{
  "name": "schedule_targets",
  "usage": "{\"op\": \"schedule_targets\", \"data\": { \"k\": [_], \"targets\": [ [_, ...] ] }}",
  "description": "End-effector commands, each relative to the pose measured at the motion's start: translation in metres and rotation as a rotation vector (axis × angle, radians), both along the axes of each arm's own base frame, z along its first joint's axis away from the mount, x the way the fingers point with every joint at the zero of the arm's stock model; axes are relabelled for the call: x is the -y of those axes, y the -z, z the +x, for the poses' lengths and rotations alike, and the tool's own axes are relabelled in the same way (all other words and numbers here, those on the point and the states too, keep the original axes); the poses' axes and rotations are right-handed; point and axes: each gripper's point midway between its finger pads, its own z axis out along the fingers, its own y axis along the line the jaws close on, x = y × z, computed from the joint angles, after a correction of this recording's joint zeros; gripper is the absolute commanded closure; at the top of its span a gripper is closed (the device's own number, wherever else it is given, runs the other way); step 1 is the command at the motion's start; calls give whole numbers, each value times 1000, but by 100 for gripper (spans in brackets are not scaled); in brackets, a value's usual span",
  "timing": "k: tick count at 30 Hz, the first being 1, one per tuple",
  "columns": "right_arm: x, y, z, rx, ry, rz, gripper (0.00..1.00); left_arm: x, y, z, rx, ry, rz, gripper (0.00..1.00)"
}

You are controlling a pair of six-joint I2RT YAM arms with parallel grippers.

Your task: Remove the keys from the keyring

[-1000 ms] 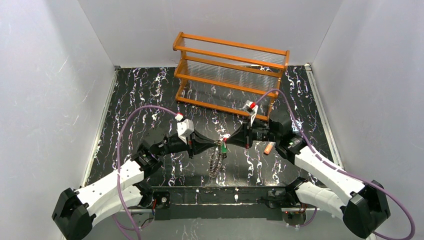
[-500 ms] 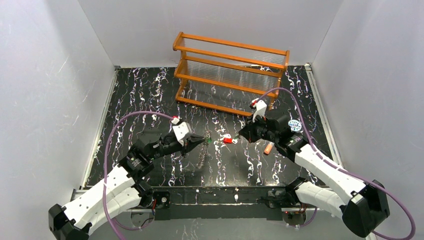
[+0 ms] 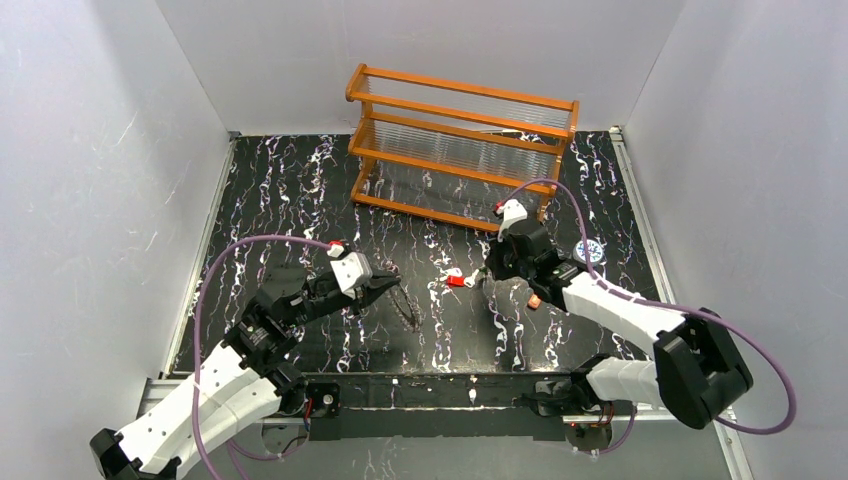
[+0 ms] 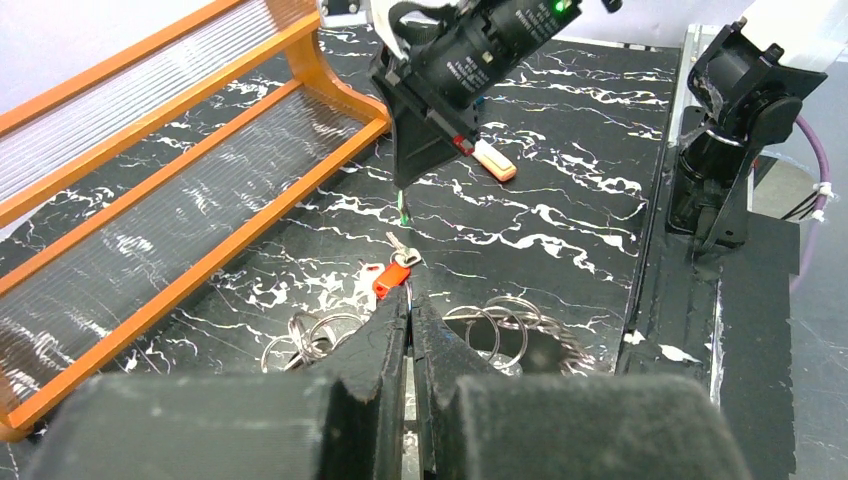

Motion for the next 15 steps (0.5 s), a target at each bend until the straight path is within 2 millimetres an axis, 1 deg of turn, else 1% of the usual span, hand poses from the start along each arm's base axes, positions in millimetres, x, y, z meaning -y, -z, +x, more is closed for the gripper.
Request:
{"op": "schedule_targets", "data": {
  "k": [1,5,8,15],
  "targets": [
    [-6,-2,24,63,57,35,99,-3,-13,1,49,-11,-28,100],
    [-16,9,30,50,39,51,99,-7,-13,4,55,-36,-29,100],
    [-19,15,32,36,33,48,99,-8,-14,5,57,-46,-33,100],
    [-34,25,35,12,-27,64,92,-9,-16,5,60,-47,-44,100]
  ]
}}
